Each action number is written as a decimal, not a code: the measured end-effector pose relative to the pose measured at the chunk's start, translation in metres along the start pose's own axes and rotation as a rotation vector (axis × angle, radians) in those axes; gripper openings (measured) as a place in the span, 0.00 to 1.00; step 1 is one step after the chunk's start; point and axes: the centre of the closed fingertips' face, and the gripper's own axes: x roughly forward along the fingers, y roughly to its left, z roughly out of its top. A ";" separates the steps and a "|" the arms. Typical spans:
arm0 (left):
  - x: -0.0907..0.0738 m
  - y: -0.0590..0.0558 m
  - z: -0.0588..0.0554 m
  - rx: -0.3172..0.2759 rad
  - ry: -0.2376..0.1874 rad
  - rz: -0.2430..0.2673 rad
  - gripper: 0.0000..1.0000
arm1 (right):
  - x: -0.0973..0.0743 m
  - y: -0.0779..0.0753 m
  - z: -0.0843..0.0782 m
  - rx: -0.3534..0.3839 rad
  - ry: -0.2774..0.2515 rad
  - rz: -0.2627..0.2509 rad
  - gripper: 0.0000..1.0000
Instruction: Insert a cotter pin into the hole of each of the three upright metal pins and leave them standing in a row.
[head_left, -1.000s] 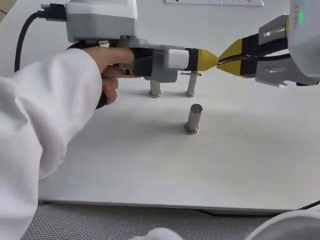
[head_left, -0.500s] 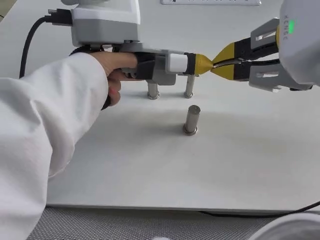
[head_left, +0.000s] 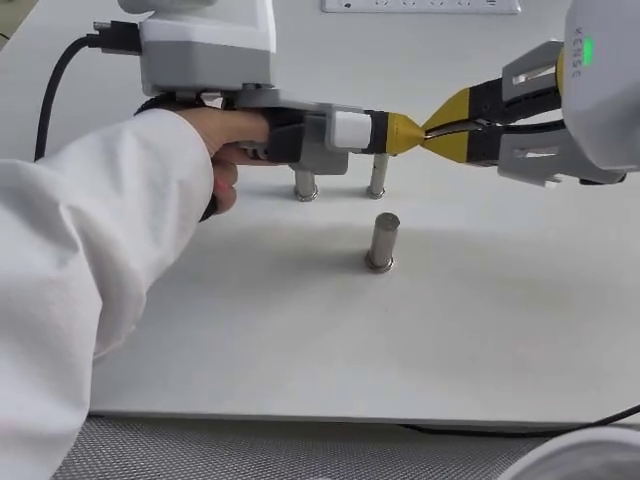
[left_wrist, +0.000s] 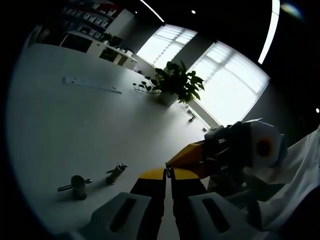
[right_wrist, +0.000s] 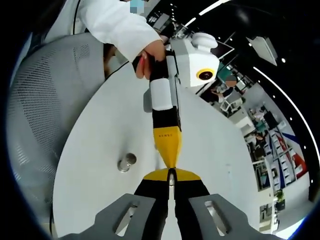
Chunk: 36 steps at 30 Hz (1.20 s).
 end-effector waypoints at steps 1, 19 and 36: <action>0.000 0.000 -0.001 -0.001 0.003 0.000 0.01 | 0.001 -0.001 -0.001 -0.001 0.000 0.002 0.00; -0.001 0.001 -0.004 0.042 0.013 0.022 0.00 | 0.000 0.006 -0.001 -0.032 -0.004 0.020 0.00; -0.034 -0.004 -0.010 0.322 0.033 -0.004 0.00 | 0.001 0.034 0.006 0.567 -0.165 0.194 0.19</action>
